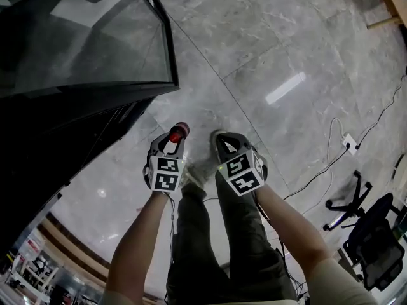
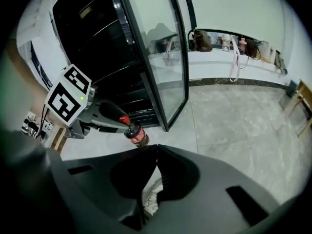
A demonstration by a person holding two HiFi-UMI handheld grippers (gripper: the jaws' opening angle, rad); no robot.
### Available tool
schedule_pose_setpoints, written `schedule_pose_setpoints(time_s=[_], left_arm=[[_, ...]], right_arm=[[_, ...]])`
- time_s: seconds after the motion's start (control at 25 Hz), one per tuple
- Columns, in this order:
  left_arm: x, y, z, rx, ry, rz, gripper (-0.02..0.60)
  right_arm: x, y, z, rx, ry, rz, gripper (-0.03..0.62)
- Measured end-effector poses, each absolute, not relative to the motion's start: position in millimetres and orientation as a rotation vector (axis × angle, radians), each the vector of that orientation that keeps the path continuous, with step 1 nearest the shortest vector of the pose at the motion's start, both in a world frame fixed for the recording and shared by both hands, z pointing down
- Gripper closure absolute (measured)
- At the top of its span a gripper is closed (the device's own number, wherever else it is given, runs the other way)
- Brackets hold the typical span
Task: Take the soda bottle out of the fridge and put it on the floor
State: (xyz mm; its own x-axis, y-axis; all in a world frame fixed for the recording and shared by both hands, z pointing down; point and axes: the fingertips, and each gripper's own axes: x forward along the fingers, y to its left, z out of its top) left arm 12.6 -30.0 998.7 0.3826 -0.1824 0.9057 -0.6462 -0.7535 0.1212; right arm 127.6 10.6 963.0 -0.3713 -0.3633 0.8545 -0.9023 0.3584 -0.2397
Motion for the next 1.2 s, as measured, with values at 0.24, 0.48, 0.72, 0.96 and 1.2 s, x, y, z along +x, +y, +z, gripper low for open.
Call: schedule_pose_setpoints(time_s=[0.24,0.48,0.72,0.96,1.2], left_arm=[[30.1,-21.7,1035.1,2.203,-0.648,1.388,0.451],[37.9,-20.2,1069.3,2.206,-0.616,1.433,0.451],[40.0,-14.5,1105.9,2.205,-0.594,1.459,0.451],[37.2,-7.4,1148.2,2.168,-0.608,1.485,0.451],[30.9,4.6,1186.5,2.139,-0.597,1.553,0.451]], right_arm=[[146.3,15.5,1005.7,1.153,-1.852,1.019,0.599],[150.2,29.0,1048.6,1.152,-1.808,1.062,0.599],[145.7,38.6,1085.8,1.141,-1.787,1.102,0.599],[144.5,44.8,1116.4,1.156,-1.768,1.148,0.599],[142.9,54.4,1137.7,1.156,-1.76,1.17,0.599]])
